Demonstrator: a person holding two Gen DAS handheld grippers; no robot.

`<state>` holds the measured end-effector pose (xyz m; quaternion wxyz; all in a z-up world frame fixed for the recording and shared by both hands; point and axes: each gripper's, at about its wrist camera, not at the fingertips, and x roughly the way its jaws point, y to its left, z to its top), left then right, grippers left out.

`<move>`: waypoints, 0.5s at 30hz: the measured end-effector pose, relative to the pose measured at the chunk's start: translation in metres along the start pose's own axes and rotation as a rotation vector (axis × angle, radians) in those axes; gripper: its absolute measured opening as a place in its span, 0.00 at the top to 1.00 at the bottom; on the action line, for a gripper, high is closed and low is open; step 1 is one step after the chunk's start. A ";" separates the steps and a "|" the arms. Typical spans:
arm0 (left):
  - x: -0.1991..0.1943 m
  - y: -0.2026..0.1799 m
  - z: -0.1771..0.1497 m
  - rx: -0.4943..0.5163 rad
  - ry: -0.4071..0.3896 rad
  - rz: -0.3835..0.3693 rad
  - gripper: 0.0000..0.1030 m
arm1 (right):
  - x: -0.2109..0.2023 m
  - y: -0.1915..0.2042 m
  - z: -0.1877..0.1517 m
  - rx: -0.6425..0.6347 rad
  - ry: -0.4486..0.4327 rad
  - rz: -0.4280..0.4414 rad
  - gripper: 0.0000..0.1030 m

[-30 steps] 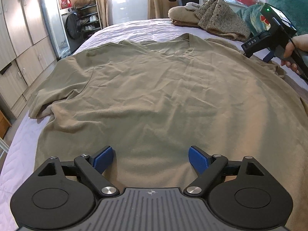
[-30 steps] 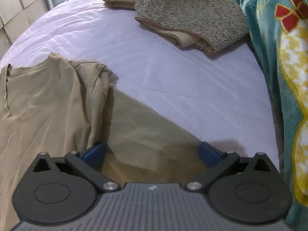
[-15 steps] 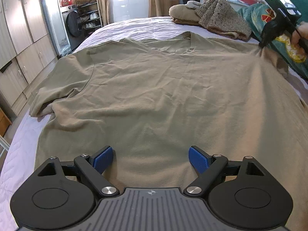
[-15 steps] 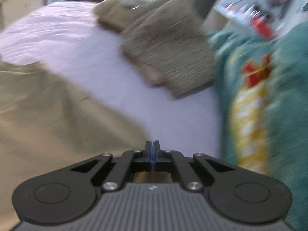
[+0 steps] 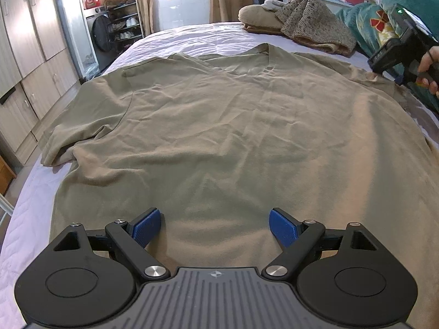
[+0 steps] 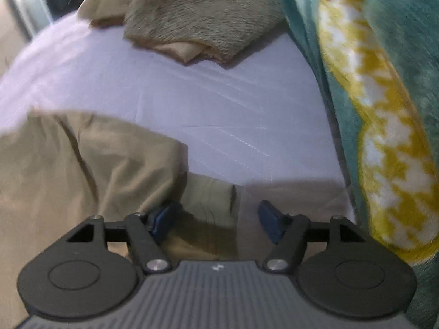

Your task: Fold clothes

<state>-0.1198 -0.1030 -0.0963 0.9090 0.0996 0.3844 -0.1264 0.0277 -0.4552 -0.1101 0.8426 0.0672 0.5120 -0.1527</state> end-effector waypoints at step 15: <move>-0.002 0.001 0.000 -0.004 0.022 -0.006 0.15 | -0.030 0.017 0.012 -0.268 -0.124 -0.287 0.94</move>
